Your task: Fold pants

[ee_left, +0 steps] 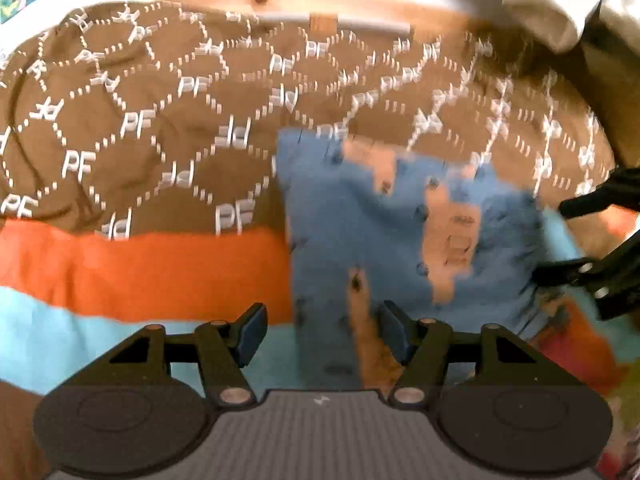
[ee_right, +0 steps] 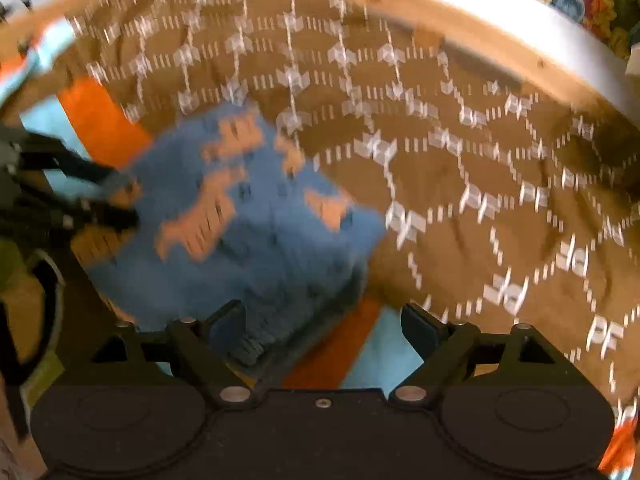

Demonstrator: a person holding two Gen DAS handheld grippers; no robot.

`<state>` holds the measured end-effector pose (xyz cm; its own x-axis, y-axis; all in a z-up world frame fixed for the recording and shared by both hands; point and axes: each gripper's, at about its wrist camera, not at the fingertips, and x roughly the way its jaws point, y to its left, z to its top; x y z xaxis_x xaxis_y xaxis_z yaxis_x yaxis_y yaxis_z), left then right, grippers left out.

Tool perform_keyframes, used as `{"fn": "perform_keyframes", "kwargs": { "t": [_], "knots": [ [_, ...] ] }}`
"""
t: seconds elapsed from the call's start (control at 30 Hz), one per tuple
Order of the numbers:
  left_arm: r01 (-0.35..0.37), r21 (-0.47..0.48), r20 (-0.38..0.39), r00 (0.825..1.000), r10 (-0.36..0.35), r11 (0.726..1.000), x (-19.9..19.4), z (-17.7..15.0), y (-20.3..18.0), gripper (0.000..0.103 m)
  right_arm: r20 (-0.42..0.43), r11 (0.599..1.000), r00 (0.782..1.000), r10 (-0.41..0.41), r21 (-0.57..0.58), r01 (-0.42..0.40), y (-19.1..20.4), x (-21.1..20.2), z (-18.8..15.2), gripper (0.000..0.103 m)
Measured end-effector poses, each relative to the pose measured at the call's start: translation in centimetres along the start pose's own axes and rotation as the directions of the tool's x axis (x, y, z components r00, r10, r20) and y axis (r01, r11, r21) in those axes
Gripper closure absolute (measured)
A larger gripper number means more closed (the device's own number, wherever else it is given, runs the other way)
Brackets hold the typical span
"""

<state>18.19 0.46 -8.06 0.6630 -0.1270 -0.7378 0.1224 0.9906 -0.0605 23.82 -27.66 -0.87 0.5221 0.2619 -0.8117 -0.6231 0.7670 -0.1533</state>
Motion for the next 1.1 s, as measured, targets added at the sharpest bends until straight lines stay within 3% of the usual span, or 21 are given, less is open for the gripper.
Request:
{"fn": "perform_keyframes", "kwargs": {
  "t": [0.17,0.27,0.43,0.53,0.67,0.77,0.87,0.97,1.1],
  "knots": [
    [-0.037,0.058,0.028,0.999,0.035,0.998,-0.3,-1.0,-0.2,0.022,-0.039,0.995,0.999,0.02,0.095,-0.017,0.1,0.2,-2.4,0.006],
    [-0.02,0.053,0.021,1.0,0.019,0.998,-0.7,-1.2,0.4,0.02,-0.036,0.996,0.998,0.043,0.082,-0.04,0.5,0.1,-3.3,0.004],
    [-0.021,0.096,0.095,0.995,0.012,0.995,-2.1,0.8,1.9,0.02,0.119,0.996,0.992,0.034,0.075,-0.043,-1.2,-2.6,-2.4,0.005],
    [-0.058,0.101,0.148,0.988,0.043,0.993,-1.7,3.9,2.1,0.019,0.161,0.996,0.987,-0.02,0.089,0.006,-2.7,-2.7,-0.7,0.005],
    [-0.152,0.157,0.155,0.98,0.128,0.976,1.8,7.6,0.7,0.019,0.177,0.994,0.984,-0.027,0.11,0.007,-3.7,-0.6,1.8,0.005],
    [-0.229,0.206,0.156,0.968,0.199,0.951,4.4,7.9,0.6,0.021,0.146,0.996,0.987,-0.061,0.075,0.05,-3.7,1.6,2.7,0.006],
    [-0.276,0.183,0.148,0.957,0.251,0.944,5.5,7.3,1.9,0.021,0.122,0.994,0.988,-0.096,0.058,0.09,-4.4,2.9,2.7,0.006],
    [-0.268,0.134,0.118,0.96,0.253,0.954,5.1,7.1,3.5,0.025,0.13,0.992,0.987,-0.099,0.095,0.087,-5.8,2.6,2.1,0.005],
    [-0.172,0.064,0.163,0.974,0.16,0.983,2.2,6.4,4.2,0.02,0.209,0.987,0.977,-0.037,0.161,0.003,-6.8,-0.1,1.3,0.003]
  ]
}}
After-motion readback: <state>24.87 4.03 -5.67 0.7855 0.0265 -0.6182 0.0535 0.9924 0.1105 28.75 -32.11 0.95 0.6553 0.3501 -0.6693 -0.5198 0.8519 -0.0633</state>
